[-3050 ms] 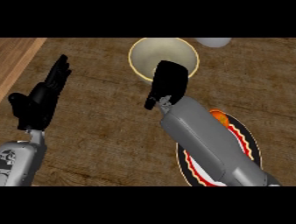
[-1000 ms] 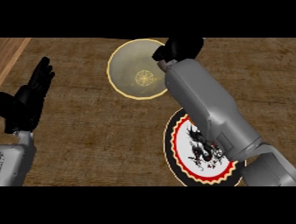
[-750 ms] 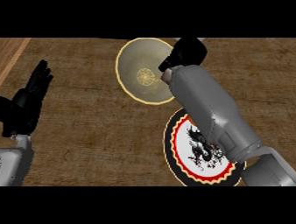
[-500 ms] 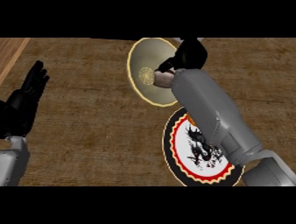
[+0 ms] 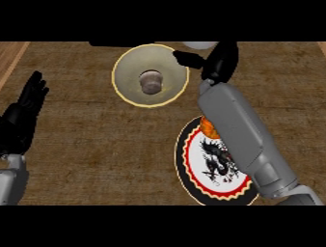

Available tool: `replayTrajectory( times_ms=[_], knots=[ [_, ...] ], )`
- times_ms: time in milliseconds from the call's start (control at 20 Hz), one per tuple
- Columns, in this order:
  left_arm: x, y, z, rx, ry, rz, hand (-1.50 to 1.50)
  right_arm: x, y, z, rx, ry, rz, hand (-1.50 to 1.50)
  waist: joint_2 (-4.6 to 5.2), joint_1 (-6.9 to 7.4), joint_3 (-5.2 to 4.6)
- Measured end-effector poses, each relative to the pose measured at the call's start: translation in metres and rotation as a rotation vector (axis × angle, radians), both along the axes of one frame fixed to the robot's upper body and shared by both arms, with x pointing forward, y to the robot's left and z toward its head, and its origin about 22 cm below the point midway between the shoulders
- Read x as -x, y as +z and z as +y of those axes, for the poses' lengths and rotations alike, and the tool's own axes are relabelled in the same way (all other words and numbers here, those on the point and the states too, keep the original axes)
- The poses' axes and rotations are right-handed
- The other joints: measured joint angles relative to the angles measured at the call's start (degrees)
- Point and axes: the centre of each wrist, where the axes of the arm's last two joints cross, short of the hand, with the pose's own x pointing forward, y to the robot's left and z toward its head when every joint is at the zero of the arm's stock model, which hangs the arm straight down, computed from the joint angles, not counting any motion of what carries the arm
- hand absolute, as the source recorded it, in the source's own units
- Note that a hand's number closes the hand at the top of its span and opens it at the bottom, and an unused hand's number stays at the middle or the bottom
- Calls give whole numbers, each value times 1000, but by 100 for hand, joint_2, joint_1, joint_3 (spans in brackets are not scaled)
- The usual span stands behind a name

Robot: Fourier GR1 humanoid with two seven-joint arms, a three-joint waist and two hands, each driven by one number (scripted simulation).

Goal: Pick the cupcake from the plate and place it in the bowl

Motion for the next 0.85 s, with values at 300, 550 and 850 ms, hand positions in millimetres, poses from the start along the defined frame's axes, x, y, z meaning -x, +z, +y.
replayTrajectory(
  times_ms=[300, 550, 850],
  knots=[
    [13, -6, 7, 1, 35, 17, 0, 44, -32, -23, -118, 14, -43, -150, -70, -226, -8],
    [16, -3, 9, 9, 53, 17, 0, 99, -46, -43, -193, 48, -82, -150, -85, -322, -11],
    [19, -3, 12, 1, 41, 9, 0, 160, -45, -71, -242, 110, -154, -150, -60, -274, -11]
  ],
)
